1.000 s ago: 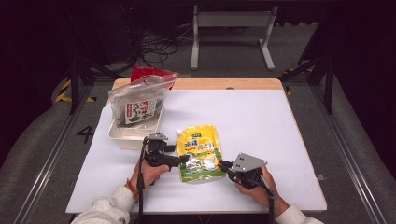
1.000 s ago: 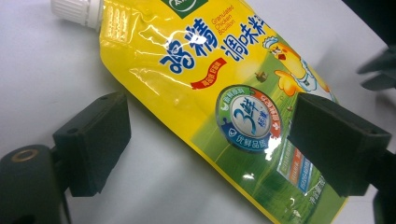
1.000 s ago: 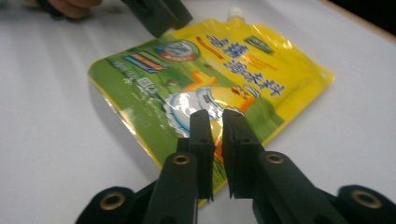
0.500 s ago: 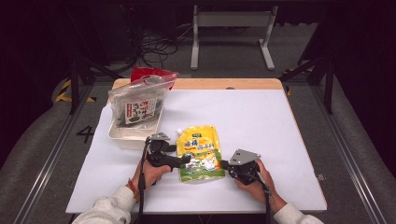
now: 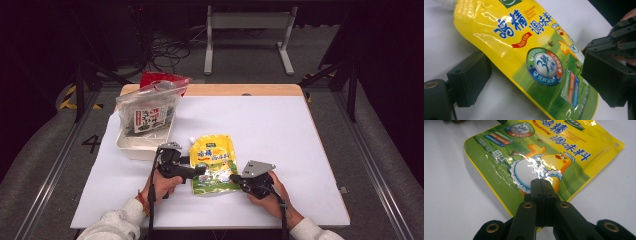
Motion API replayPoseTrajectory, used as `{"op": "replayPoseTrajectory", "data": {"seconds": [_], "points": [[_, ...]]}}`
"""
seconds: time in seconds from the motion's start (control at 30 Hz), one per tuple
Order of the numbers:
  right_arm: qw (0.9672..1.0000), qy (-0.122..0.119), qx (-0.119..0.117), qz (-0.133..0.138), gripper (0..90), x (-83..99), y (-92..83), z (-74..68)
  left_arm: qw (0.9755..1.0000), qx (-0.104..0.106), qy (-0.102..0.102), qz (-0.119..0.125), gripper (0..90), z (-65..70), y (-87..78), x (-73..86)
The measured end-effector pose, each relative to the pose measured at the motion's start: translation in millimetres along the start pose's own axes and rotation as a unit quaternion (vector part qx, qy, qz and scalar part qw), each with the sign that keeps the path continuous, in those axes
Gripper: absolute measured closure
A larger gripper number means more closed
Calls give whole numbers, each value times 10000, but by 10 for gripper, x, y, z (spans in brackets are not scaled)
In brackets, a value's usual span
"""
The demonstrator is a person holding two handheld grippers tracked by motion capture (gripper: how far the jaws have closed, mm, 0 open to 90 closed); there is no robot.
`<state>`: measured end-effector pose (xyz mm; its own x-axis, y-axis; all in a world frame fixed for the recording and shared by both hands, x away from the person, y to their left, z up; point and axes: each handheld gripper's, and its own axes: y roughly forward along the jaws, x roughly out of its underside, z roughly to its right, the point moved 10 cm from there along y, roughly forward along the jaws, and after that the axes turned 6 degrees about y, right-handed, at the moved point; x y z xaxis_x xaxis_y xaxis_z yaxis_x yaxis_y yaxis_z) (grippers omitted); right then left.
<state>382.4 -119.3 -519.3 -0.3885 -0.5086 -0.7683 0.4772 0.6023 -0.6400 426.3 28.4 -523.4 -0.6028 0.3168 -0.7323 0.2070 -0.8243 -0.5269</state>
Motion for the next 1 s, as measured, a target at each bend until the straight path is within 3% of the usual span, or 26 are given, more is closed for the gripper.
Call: {"op": "replayPoseTrajectory", "data": {"seconds": [0.13, 0.17, 0.23, 0.27, 0.33, 0.4, 0.5, 0.57, 0.63, 0.67, 0.73, 0.87, 0.93, 1.0], "points": [[10000, -40, -11, -7, 900, 1, 1, 1, 9999, 23, 63, -91, 144, 25, 48, -22], [10000, -61, -5, 7, 900, 1, 2, 1, 9995, -188, 200, -155, 208, -12, 48, -30], [10000, -85, -28, 32, 900, 4, 0, 0, 9989, -402, 225, -127, 349, -77, 35, -29], [10000, -74, -52, 38, 899, 3, 0, 5, 9985, -478, 233, -129, 472, -107, 25, -26], [9999, -75, -76, 66, 899, 2, 3, 3, 9985, -472, 253, -97, 595, -123, 17, -29], [9999, -92, -69, 68, 898, 1, 1, -1, 9974, -540, 456, -137, 702, -86, 22, -37], [9998, -156, -44, 87, 886, -7, -10, -9, 9949, -650, 770, -73, 795, -8, 9, -75], [9998, -187, -33, 105, 860, -16, -26, -14, 9947, -684, 772, -18, 818, 12, -2, -87], [9996, -173, -89, 220, 830, -43, -72, -26, 9936, -653, 913, 161, 823, 65, -53, -142], [9993, -136, -86, 332, 765, -70, -134, -23, 9921, -656, 1031, 301, 828, 111, -97, -187], [9992, -95, -104, 379, 731, -79, -160, -21, 9912, -645, 1097, 373, 830, 142, -125, -209], [9979, 48, -157, 622, 592, -116, -350, 11, 9861, -575, 1413, 661, 846, 298, -242, -295], [9978, 112, -160, 640, 543, -120, -418, 42, 9800, -582, 1691, 876, 850, 425, -306, -332], [9974, 191, -177, 675, 498, -106, -484, 72, 9769, -551, 1818, 980, 860, 524, -345, -357]]}}
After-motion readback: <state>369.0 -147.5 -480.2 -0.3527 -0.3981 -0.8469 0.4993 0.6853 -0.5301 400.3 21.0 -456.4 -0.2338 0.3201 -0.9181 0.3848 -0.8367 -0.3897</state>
